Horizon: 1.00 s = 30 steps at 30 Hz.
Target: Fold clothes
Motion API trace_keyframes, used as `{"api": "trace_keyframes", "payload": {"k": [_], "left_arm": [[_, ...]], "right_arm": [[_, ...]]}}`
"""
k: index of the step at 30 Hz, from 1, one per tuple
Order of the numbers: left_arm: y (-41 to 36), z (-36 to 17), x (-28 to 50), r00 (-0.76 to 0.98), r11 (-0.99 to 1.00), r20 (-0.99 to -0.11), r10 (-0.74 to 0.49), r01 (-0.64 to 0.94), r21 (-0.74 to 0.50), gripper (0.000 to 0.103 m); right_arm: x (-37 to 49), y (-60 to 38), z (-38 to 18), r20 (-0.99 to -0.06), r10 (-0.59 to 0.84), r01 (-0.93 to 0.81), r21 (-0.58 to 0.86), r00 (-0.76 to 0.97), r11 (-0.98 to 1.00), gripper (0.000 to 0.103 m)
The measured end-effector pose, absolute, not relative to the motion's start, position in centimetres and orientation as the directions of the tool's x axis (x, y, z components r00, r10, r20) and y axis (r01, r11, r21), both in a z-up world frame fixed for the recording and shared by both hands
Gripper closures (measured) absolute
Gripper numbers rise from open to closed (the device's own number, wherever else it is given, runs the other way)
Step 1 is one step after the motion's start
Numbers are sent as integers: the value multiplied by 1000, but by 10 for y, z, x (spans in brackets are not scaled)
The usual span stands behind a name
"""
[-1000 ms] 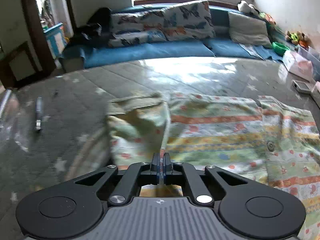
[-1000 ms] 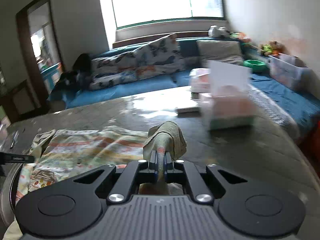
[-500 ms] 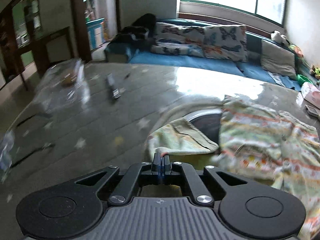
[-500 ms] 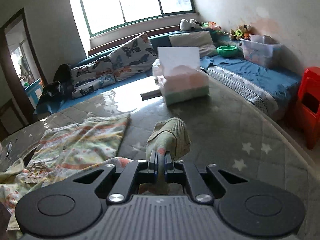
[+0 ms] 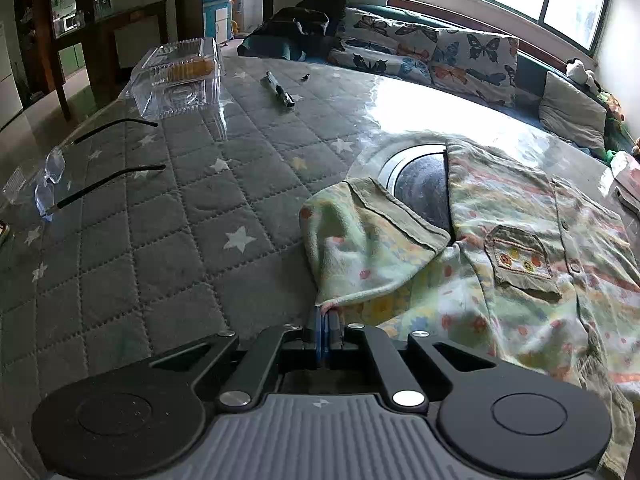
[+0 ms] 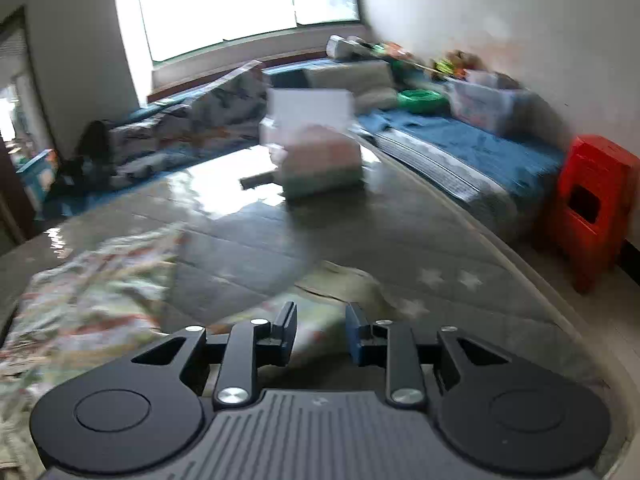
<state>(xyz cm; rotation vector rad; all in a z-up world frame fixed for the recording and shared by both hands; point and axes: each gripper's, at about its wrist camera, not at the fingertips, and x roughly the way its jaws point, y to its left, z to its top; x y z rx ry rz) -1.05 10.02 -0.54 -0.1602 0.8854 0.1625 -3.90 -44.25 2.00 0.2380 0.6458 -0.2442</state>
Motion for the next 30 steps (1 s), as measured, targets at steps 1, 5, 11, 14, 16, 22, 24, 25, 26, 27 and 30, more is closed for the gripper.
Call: {"api": "trace_keyframes", "payload": {"k": [1, 5, 11, 14, 16, 22, 24, 25, 26, 27, 30], "left_arm": [[100, -5, -10, 621, 976, -780, 76, -206, -69, 101], [99, -5, -10, 619, 976, -781, 77, -209, -69, 98], [104, -8, -9, 613, 973, -787, 73, -218, -80, 97], [105, -12, -7, 607, 972, -792, 73, -221, -80, 97], [105, -13, -7, 606, 972, -792, 72, -220, -80, 97], [108, -14, -7, 606, 970, -793, 61, -224, -97, 96], [108, -14, -7, 606, 970, -793, 60, -223, -98, 96], [108, -14, -7, 606, 970, -793, 60, -223, -97, 96], [108, -14, -7, 606, 970, -793, 60, -222, -97, 95], [108, -14, -7, 606, 970, -793, 61, -222, -96, 95], [107, -14, -7, 607, 970, -793, 63, -225, -95, 95]], "right_arm": [[-37, -434, 23, -611, -126, 263, 140, 781, 955, 64], [-20, -396, 23, -609, -66, 152, 91, 791, 984, 59], [1, -371, 3, -668, -67, 118, 30, 741, 993, 55], [-4, -368, -8, -692, -133, 144, -43, 710, 989, 54], [-12, -373, -12, -700, -181, 187, -69, 690, 980, 54], [-45, -395, -10, -690, -274, 314, -71, 670, 947, 54], [-57, -402, -8, -681, -300, 352, -66, 668, 934, 54], [-63, -405, -7, -677, -313, 370, -63, 666, 927, 54], [-69, -409, -5, -673, -325, 389, -61, 664, 919, 54], [-75, -412, -4, -669, -338, 407, -58, 662, 911, 54], [-75, -416, 0, -660, -339, 417, -42, 670, 908, 54]]}}
